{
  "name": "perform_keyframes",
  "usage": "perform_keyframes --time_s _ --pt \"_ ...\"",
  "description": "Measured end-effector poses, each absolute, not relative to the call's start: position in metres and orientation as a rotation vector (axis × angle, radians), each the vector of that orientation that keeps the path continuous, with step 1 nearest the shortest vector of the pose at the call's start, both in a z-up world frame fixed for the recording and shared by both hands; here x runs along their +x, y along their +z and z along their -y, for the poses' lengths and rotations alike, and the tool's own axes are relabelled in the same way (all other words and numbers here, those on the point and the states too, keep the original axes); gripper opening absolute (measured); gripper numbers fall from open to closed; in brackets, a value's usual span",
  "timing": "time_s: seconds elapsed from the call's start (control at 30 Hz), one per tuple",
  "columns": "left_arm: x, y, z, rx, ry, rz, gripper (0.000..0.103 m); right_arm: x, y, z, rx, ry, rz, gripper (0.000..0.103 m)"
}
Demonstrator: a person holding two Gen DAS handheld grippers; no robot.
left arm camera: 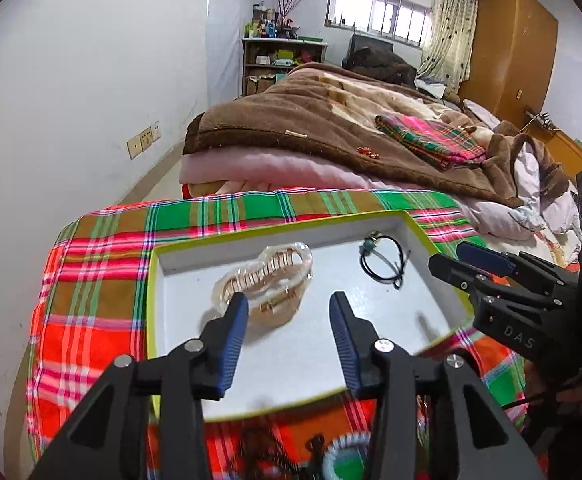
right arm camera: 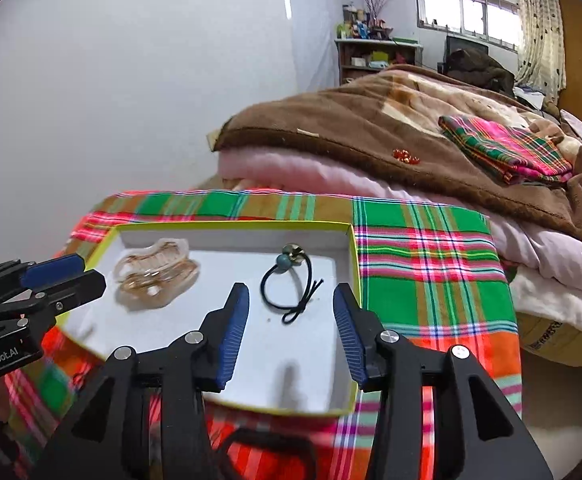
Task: Organize jewelry
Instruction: 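Open both grippers to release the hair tie and claw clip in the box, then grasp the black-and-red watch band with right gripper while left grasps brown beaded necklace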
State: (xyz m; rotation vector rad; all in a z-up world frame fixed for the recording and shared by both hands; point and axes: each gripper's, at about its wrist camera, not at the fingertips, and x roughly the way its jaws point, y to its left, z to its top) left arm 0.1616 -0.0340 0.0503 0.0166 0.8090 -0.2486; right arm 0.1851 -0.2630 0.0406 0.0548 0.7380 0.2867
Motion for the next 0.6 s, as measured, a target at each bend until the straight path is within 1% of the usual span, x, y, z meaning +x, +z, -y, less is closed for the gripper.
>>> perform_keyframes --time_s 0.13,0.3,0.6 --pt "0.141 0.053 0.030 0.005 -0.260 -0.799 0.048 0.162 0.045 0.267 0.032 0.292 -0.715 0.045" --pt "0.122 0.052 0.024 0.004 -0.260 -0.797 0.049 0.142 0.043 0.273 0.024 0.290 -0.713 0.045" --pt "0.087 0.035 0.004 -0.043 -0.256 -0.819 0.049 0.123 0.016 0.288 -0.012 0.298 -0.769 0.045"
